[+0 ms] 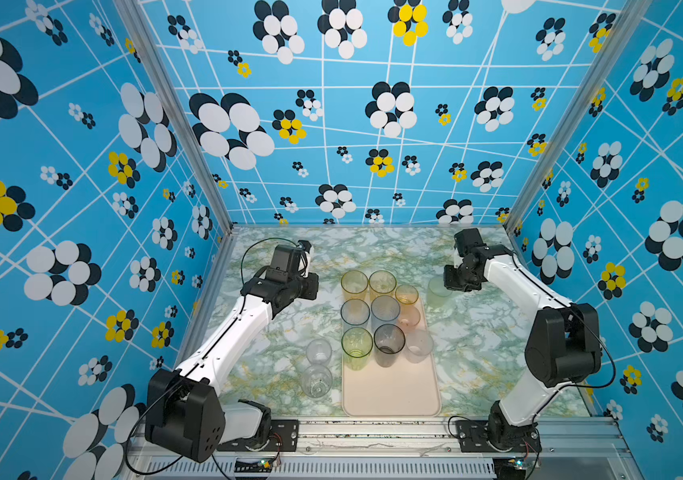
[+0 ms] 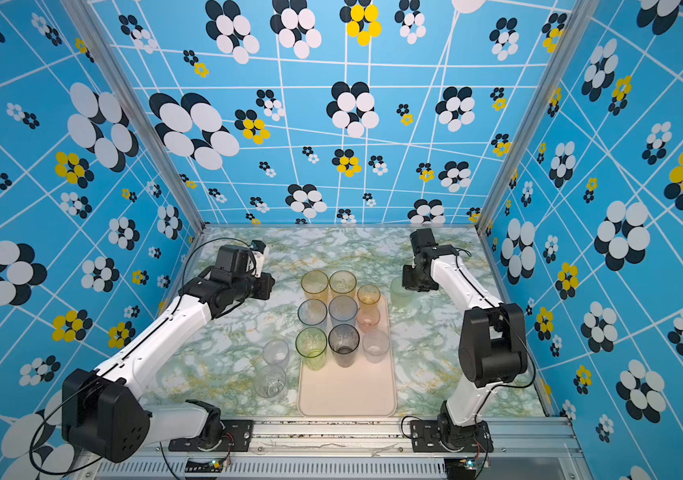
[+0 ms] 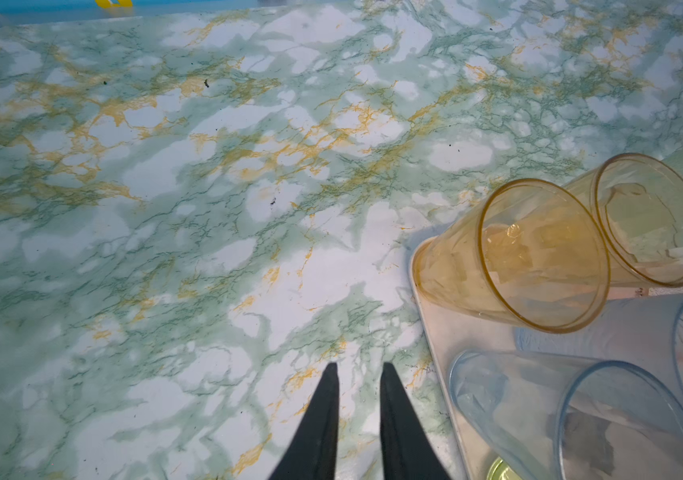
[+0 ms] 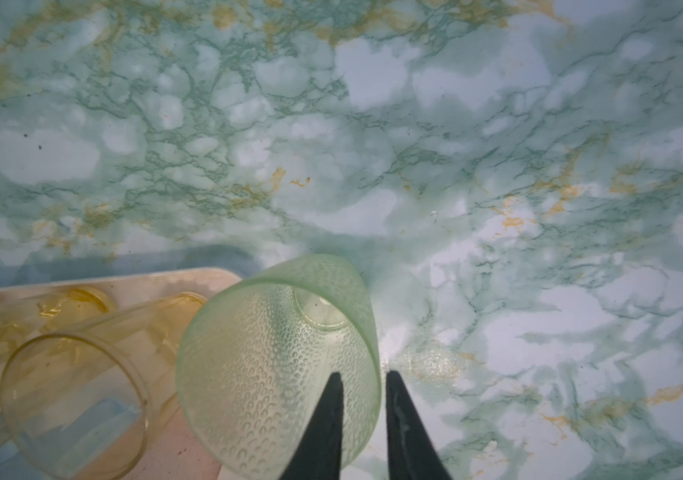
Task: Place the glasses into the tray
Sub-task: 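Raise the right gripper and move it over the pale green glass, then close the right gripper on the pale green glass rim and lift it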
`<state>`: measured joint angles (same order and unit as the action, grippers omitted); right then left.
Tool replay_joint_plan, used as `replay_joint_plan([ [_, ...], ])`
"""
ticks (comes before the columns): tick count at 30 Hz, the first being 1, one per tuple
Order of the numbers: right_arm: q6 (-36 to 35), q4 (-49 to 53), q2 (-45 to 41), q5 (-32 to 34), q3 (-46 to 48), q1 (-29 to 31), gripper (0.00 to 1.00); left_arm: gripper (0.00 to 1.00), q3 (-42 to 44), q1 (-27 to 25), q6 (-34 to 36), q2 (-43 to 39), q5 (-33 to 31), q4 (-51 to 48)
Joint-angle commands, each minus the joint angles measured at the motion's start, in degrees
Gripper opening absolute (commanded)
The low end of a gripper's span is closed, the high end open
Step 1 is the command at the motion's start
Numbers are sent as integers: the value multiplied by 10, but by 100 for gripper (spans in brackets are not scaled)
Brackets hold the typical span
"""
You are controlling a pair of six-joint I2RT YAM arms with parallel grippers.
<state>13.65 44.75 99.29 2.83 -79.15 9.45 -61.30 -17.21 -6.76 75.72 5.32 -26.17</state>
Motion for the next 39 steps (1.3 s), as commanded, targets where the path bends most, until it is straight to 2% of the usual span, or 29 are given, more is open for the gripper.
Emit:
replay_joint_plan([
  [1, -11, 19, 9, 8, -13, -6, 20, 21, -20, 4, 9, 10, -6, -2],
  [14, -11, 21, 22, 0, -14, -7, 8, 21, -18, 8, 10, 9, -5, -2],
  [22, -17, 29, -13, 19, -2, -6, 2, 21, -15, 9, 10, 6, -6, -3],
  [31, -38, 61, -139, 32, 38, -6, 1, 21, -11, 10, 11, 0, -9, -3],
  [39, -73, 80, -322, -75, 93, 7, 2, 21, -18, 12, 12, -8, -4, -8],
])
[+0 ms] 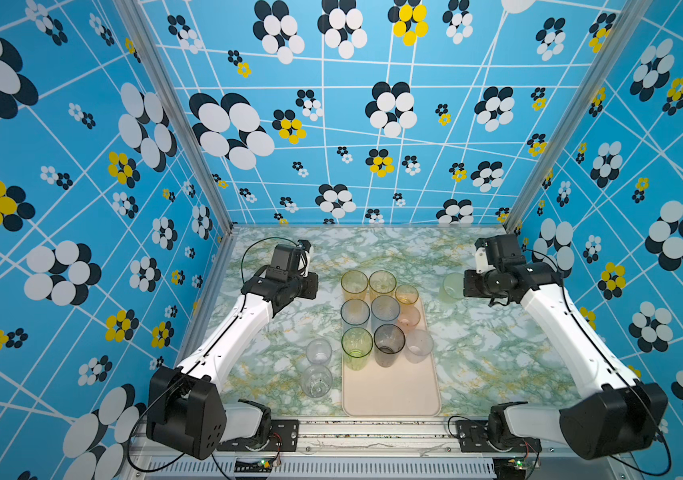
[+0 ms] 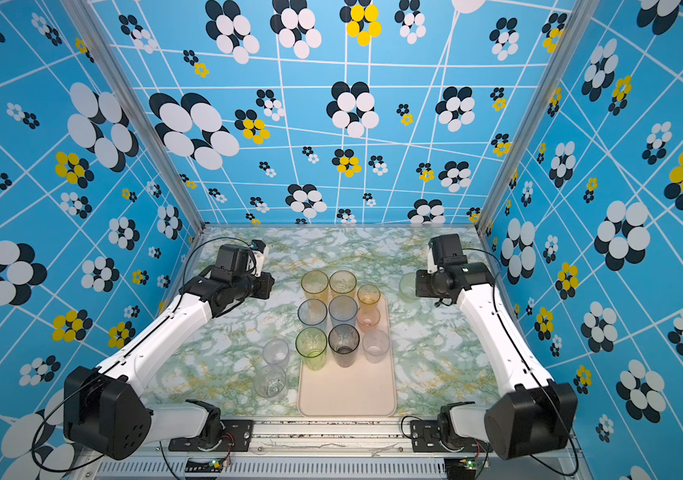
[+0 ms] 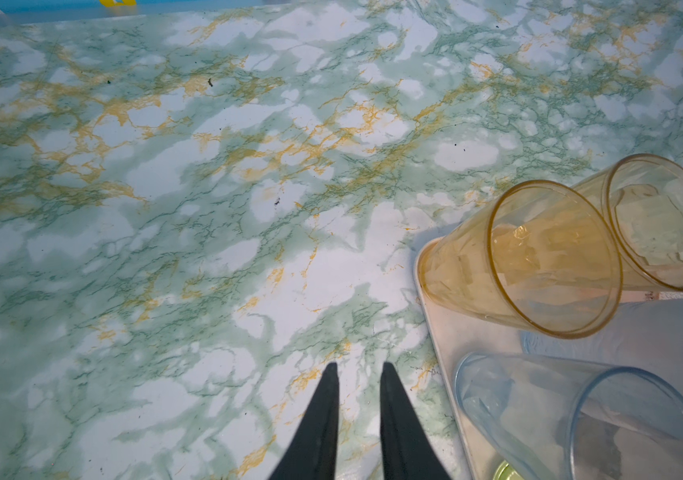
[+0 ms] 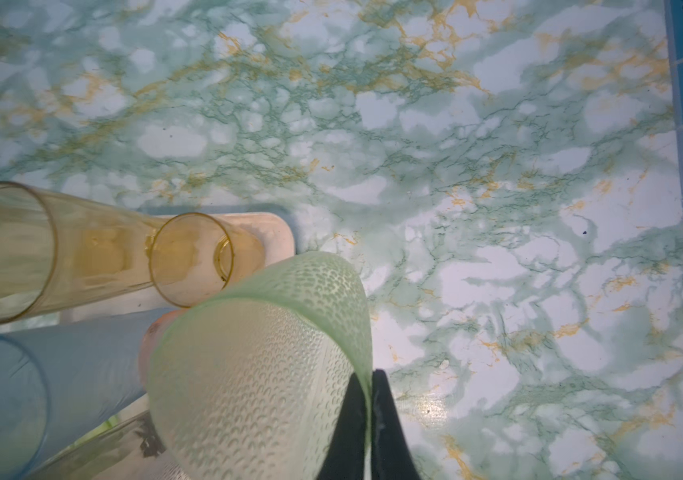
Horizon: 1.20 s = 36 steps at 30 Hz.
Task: Place the glasses into the tray
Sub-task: 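Close the right gripper on the pale green glass rim and lift it, then carry the pale green glass with the right gripper to the tray's near end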
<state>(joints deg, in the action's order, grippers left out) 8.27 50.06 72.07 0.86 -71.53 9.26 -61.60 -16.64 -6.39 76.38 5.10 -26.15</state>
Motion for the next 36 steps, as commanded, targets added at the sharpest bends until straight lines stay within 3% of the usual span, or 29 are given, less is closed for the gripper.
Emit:
replay_joint_plan([
  [1, -19, 34, -70, -62, 16, 17, 2, 21, -18, 7, 9, -14, -1, -10],
  [6, -23, 101, -141, -63, -12, 81, 2, 21, -34, 6, 8, -18, 9, -14],
  [11, -7, 208, -150, 3, -67, 191, 2, 22, -51, 7, 8, -25, 13, -24],
  [16, 54, 270, -149, 27, -77, 302, 1, 22, -58, 8, 10, -38, 13, -29],
  [23, 169, 273, -129, 74, 1, 441, 1, 22, -67, 9, 12, -41, 18, -36],
  [27, 235, 217, -124, 72, 77, 477, 1, 23, -65, 9, 11, -45, 18, -32],
  [36, 319, 132, -133, 105, 196, 479, 1, 23, -64, 8, 8, -46, 21, -32],
])
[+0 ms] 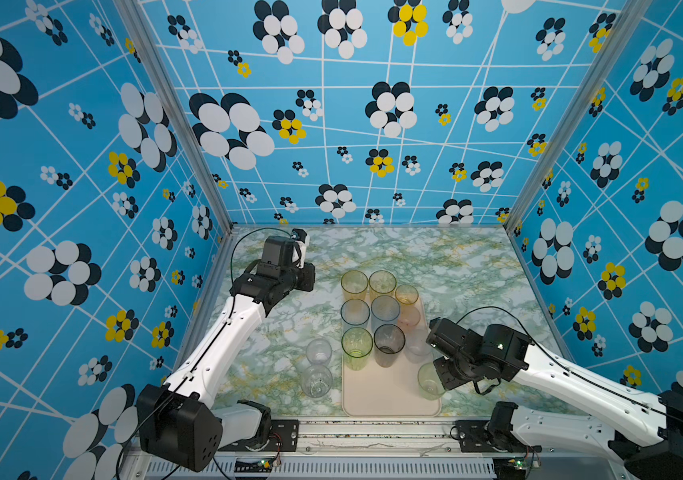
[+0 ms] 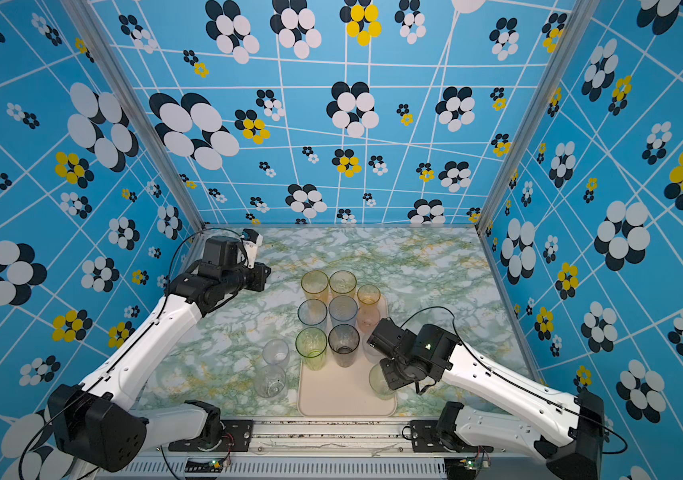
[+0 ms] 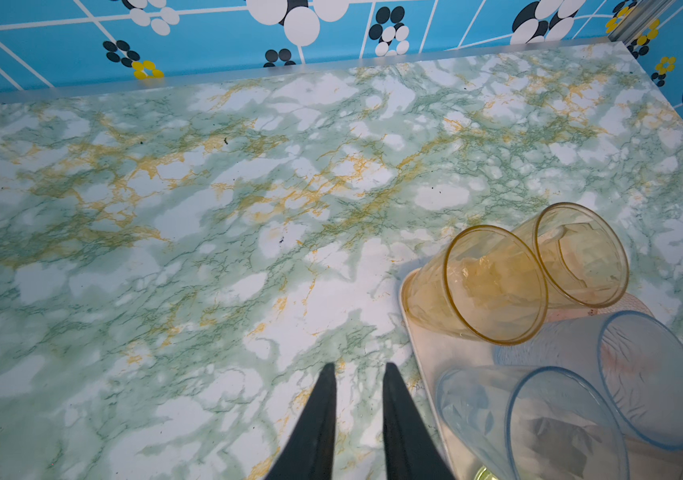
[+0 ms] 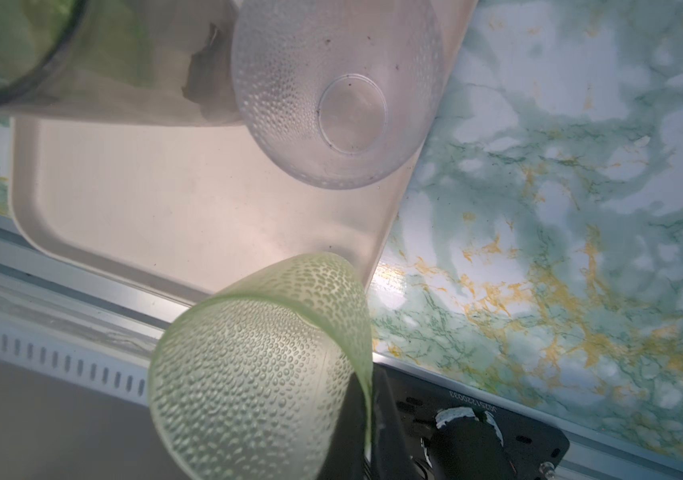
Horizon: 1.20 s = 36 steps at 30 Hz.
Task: Place the glasses into the tray
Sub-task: 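Carry the pale green glass with the right gripper to the tray's near end, then lower the pale green glass onto the tray and open the right gripper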
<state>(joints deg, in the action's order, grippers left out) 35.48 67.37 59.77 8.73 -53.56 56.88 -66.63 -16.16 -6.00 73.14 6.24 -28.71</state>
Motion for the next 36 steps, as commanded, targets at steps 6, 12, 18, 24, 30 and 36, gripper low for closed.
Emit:
replay_joint_plan([
  [6, 68, -82, -17, 20, 58, 2, 1, 23, -12, 4, 3, -15, 7, -14],
  [12, 78, -97, -18, 18, 74, 2, 2, 23, -12, 3, 2, -14, 5, -15],
  [18, 85, -91, -20, 13, 81, 2, 2, 23, -14, 3, 2, -10, 5, -19],
  [24, 100, -90, -35, -8, 97, 2, 2, 23, -14, 3, 2, -11, 5, -21],
  [30, 102, -92, -34, -11, 102, 2, 2, 23, -15, 3, 2, -10, 4, -23],
  [36, 103, -92, -38, -13, 106, 2, 7, 23, -16, 3, 2, -12, 3, -26],
])
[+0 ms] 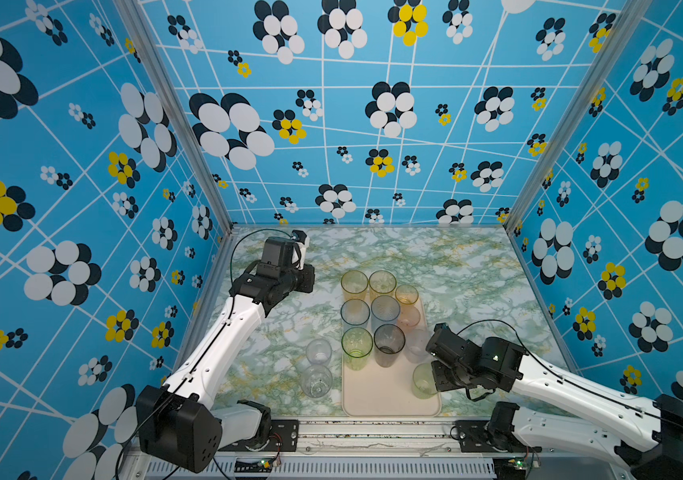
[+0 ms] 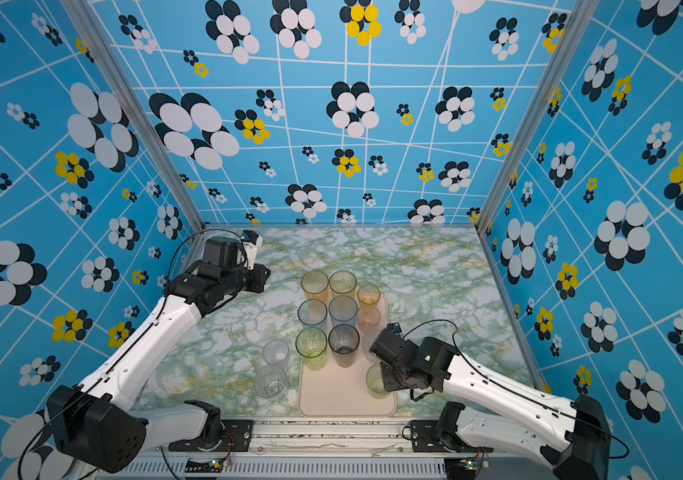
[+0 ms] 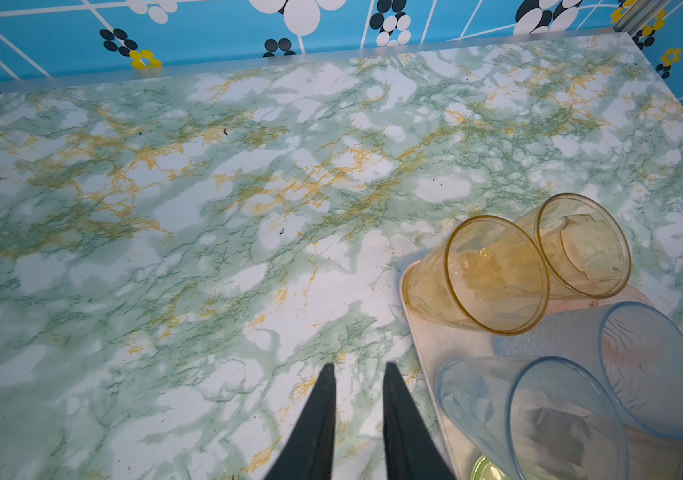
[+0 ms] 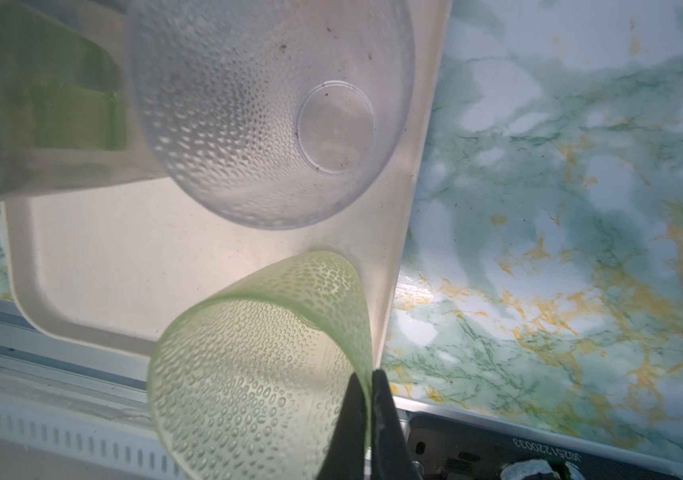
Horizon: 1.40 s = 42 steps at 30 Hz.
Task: Place the glasses into the tray
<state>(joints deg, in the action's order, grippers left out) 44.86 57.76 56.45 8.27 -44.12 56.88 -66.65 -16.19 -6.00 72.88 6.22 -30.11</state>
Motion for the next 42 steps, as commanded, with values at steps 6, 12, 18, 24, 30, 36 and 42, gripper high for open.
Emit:
replay_joint_plan([
  [6, 11, 9, -17, -5, 11, 2, 14, 23, -14, 3, 2, -10, 2, -14],
  [12, 12, 9, -18, -4, 11, 2, 20, 23, -11, 3, 0, -14, 0, -17],
  [18, 7, 13, -20, 5, -2, 2, 27, 23, -9, 3, -2, -19, -2, -27],
  [24, -26, 40, -35, 60, -69, 2, 32, 23, -7, -2, -3, -36, -2, -53],
  [30, -118, 23, -39, 174, -187, -15, 41, 23, -6, -18, -2, -48, -15, -102],
  [36, -231, -44, -7, 158, -268, -104, 44, 21, -6, -32, -14, -64, -23, -177],
  [42, -292, -110, 34, 46, -282, -197, 46, 21, 25, -60, -68, -99, -28, -241],
])
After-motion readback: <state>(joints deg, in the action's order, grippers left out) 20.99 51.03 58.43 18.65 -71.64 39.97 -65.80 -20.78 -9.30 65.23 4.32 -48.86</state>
